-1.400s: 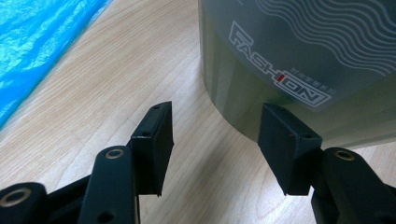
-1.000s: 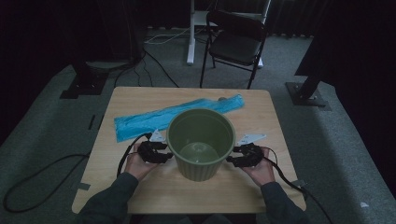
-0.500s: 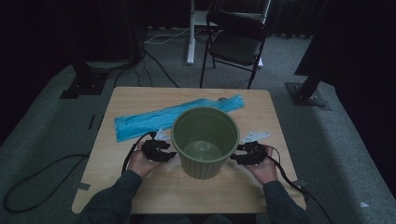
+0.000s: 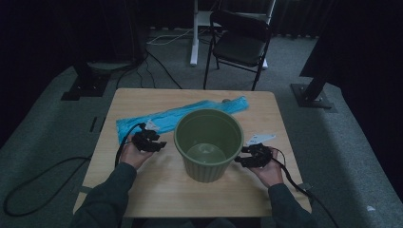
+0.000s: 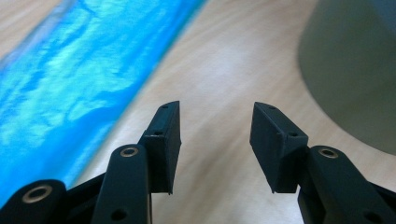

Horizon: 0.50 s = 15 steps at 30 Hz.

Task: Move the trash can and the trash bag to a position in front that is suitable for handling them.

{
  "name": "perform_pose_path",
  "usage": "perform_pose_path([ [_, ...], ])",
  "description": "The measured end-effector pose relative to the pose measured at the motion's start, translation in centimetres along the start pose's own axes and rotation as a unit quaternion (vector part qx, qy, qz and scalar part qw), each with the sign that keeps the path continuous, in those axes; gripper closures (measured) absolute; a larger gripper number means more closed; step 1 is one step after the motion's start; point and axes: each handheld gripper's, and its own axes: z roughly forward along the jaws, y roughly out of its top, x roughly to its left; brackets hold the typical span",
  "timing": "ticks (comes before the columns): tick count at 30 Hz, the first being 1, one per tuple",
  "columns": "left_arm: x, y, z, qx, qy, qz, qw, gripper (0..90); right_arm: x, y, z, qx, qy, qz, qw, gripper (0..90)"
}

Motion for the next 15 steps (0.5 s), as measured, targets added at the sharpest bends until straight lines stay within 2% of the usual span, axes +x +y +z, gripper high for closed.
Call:
perform_pose_path([
  [4,0.9,0.2,0.2,0.005,0.014,-0.006,0.9999,53.0,0.0,0.0,0.0,0.001,0.001,-0.001,1.0,44.7],
  [9,2.6,0.7,0.9,0.009,0.024,-0.031,0.9992,55.0,0.1,0.0,0.2,0.005,0.001,-0.003,1.0,44.2],
  [15,4.3,1.0,2.4,0.034,0.042,-0.05,0.9973,56.2,0.1,-0.1,0.2,0.006,0.001,-0.004,1.0,44.0],
])
